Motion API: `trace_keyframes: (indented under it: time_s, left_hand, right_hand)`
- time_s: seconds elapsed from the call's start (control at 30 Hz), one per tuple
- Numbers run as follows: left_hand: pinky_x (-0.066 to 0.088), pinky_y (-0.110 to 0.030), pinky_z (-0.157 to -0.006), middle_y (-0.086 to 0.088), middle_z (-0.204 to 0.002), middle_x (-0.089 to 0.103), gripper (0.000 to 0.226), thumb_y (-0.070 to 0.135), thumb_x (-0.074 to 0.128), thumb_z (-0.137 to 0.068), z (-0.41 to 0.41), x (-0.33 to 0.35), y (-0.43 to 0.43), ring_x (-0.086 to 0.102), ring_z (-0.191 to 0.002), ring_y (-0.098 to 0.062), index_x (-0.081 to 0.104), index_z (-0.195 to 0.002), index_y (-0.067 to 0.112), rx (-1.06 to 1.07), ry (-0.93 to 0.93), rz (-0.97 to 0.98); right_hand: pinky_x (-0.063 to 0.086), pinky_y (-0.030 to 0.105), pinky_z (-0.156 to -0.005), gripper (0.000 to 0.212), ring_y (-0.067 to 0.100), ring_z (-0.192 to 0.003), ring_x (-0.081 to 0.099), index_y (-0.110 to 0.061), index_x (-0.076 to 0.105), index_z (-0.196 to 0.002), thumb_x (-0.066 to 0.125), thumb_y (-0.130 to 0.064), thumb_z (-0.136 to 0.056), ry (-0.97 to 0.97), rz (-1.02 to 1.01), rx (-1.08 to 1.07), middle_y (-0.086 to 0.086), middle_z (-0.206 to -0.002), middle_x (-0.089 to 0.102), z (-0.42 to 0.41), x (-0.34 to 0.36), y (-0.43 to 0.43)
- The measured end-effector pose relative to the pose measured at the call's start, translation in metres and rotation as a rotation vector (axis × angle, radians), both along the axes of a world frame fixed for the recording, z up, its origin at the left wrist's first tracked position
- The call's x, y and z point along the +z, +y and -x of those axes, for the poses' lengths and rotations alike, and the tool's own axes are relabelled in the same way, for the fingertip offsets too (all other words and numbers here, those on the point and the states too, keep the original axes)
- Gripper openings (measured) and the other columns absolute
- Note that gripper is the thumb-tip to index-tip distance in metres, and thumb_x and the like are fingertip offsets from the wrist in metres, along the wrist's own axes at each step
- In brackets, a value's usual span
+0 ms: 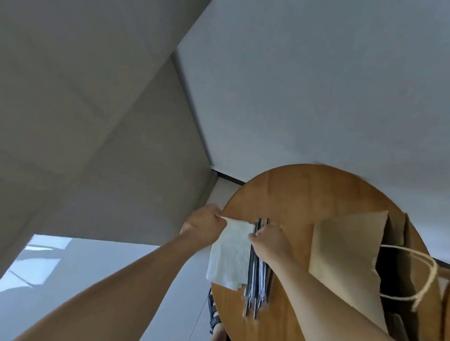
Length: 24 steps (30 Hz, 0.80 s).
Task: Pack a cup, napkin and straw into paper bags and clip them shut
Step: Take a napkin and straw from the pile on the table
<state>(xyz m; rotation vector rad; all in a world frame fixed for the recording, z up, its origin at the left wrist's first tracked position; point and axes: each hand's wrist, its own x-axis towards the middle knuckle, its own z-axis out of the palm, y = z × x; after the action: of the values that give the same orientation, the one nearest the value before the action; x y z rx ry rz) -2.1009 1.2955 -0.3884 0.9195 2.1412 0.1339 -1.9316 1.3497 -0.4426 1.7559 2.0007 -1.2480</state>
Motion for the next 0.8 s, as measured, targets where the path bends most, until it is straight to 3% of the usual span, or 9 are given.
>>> trace_keyframes:
  time_s: [0.13,0.27,0.37,0.47,0.53,0.63,0.73,0.8]
  left_hand:
    - [0.054,-0.029,-0.078,0.000,-0.116,0.062,0.033,0.024,0.050,-0.091,0.008,-0.029,-0.010,0.062,-0.098,-0.022,0.060,-0.123,0.025,0.056,-0.061,0.033]
    - [0.054,-0.027,-0.069,0.003,-0.110,0.062,0.032,0.024,0.052,-0.090,0.011,-0.044,-0.016,0.063,-0.091,-0.019,0.060,-0.120,0.025,0.063,-0.106,0.041]
    - [0.058,-0.037,-0.083,-0.001,-0.114,0.063,0.029,0.022,0.054,-0.090,0.012,-0.049,-0.019,0.065,-0.098,-0.025,0.061,-0.118,0.022,0.091,-0.143,0.034]
    - [0.059,-0.037,-0.084,0.002,-0.113,0.063,0.029,0.023,0.053,-0.091,0.013,-0.051,-0.020,0.064,-0.097,-0.021,0.061,-0.119,0.024,0.080,-0.125,0.047]
    - [0.058,-0.036,-0.085,0.002,-0.114,0.063,0.030,0.023,0.054,-0.092,0.013,-0.051,-0.021,0.064,-0.098,-0.020,0.061,-0.121,0.023,0.075,-0.122,0.039]
    - [0.058,-0.035,-0.085,0.002,-0.116,0.062,0.030,0.023,0.053,-0.093,0.014,-0.050,-0.021,0.063,-0.099,-0.020,0.061,-0.123,0.022,0.072,-0.116,0.031]
    - [0.058,-0.034,-0.084,0.001,-0.117,0.061,0.029,0.021,0.054,-0.094,0.012,-0.050,-0.022,0.064,-0.098,-0.022,0.061,-0.122,0.021,0.090,-0.133,0.023]
    - [0.057,-0.035,-0.087,-0.002,-0.121,0.061,0.029,0.020,0.055,-0.094,0.009,-0.049,-0.022,0.063,-0.101,-0.024,0.061,-0.121,0.018,0.126,-0.172,0.006]
  right_hand:
    - [0.030,0.025,-0.045,0.042,0.014,-0.047,0.047,-0.018,0.039,-0.055,0.054,-0.034,-0.092,-0.099,-0.023,0.031,-0.004,-0.051,0.045,0.013,-0.032,-0.001]
    - [0.033,0.023,-0.046,0.038,0.013,-0.049,0.050,-0.021,0.040,-0.059,0.056,-0.040,-0.088,-0.181,-0.060,0.036,-0.006,-0.052,0.049,0.023,-0.049,0.001]
    - [0.032,0.022,-0.045,0.034,0.011,-0.049,0.054,-0.021,0.047,-0.058,0.057,-0.040,-0.084,-0.204,-0.069,0.012,-0.006,-0.052,0.055,0.028,-0.056,0.003]
    - [0.032,0.021,-0.046,0.031,0.011,-0.050,0.054,-0.021,0.048,-0.057,0.058,-0.035,-0.082,-0.198,-0.065,0.003,-0.006,-0.052,0.055,0.029,-0.061,0.006]
    - [0.039,0.023,-0.050,0.029,0.013,-0.056,0.056,-0.022,0.045,-0.058,0.055,-0.030,-0.084,-0.188,-0.073,0.022,-0.006,-0.055,0.053,0.029,-0.063,0.006]
    - [0.049,0.030,-0.069,0.031,0.019,-0.073,0.057,-0.026,0.037,-0.058,0.050,-0.024,-0.086,-0.150,-0.108,0.084,-0.006,-0.060,0.048,0.026,-0.064,0.007]
    - [0.041,0.024,-0.056,0.028,0.014,-0.065,0.056,-0.023,0.059,-0.068,0.049,-0.025,-0.094,-0.117,-0.170,0.128,-0.010,-0.058,0.047,0.019,-0.057,0.008]
    - [0.046,0.026,-0.070,0.029,0.012,-0.073,0.056,-0.019,0.070,-0.081,0.047,-0.029,-0.097,-0.125,-0.229,0.181,-0.011,-0.062,0.047,0.014,-0.050,0.007]
